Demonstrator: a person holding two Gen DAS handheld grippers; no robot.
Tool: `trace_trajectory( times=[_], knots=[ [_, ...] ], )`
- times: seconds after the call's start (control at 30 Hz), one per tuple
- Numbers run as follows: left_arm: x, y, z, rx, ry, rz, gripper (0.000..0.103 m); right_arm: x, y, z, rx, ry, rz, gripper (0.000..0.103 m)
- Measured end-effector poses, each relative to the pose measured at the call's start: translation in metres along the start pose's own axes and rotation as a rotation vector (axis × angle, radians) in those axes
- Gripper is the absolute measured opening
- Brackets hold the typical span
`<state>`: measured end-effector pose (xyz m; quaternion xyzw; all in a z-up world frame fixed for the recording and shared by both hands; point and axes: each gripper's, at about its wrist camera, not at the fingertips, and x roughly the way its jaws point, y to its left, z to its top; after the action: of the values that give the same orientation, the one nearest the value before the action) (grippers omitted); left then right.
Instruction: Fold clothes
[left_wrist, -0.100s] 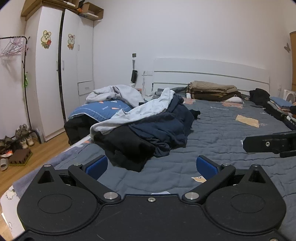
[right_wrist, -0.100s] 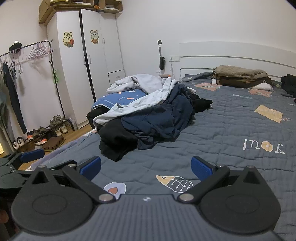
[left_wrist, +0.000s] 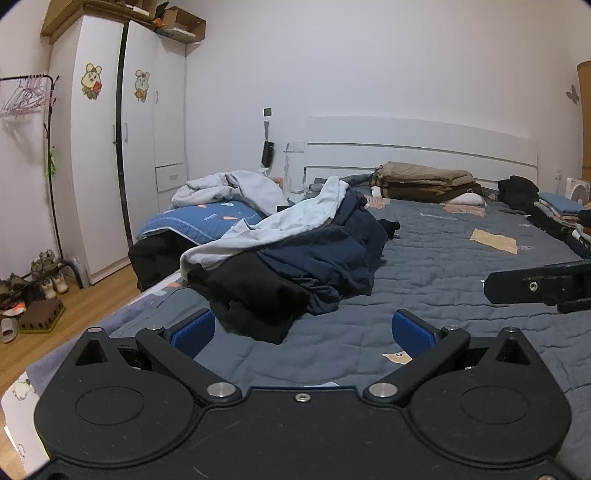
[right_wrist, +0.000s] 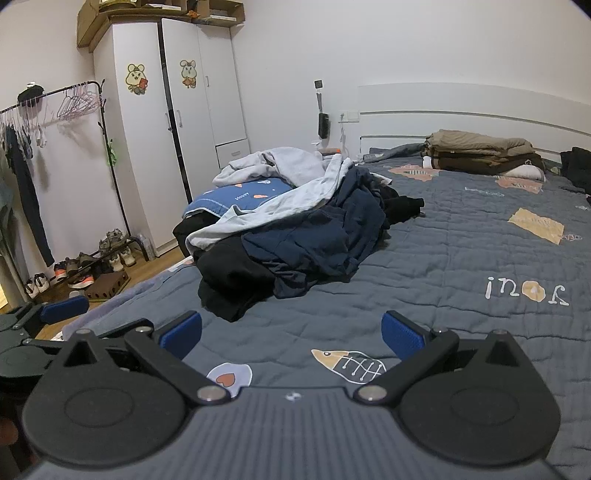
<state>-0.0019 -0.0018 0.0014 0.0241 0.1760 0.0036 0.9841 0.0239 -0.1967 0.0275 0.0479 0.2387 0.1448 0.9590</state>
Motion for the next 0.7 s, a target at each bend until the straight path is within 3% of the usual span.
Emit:
trace_trajectory(
  times=[0.1,0.43,0.7],
  knots=[
    [-0.004,-0.009,0.0,0.015,-0.001,-0.006,0.103,-0.001,0.001,0.0,0.0,-0.001,0.0,0.103],
    [-0.002,0.007,0.0,-0.079,-0.028,-0.035,0.102,-0.004,-0.001,-0.004,0.005,-0.004,0.004,0.103],
    [-0.005,0.006,-0.001,-0.07,-0.068,-0.016,0.101,-0.001,0.001,0.0,0.006,-0.004,0.004,0.103]
  ],
)
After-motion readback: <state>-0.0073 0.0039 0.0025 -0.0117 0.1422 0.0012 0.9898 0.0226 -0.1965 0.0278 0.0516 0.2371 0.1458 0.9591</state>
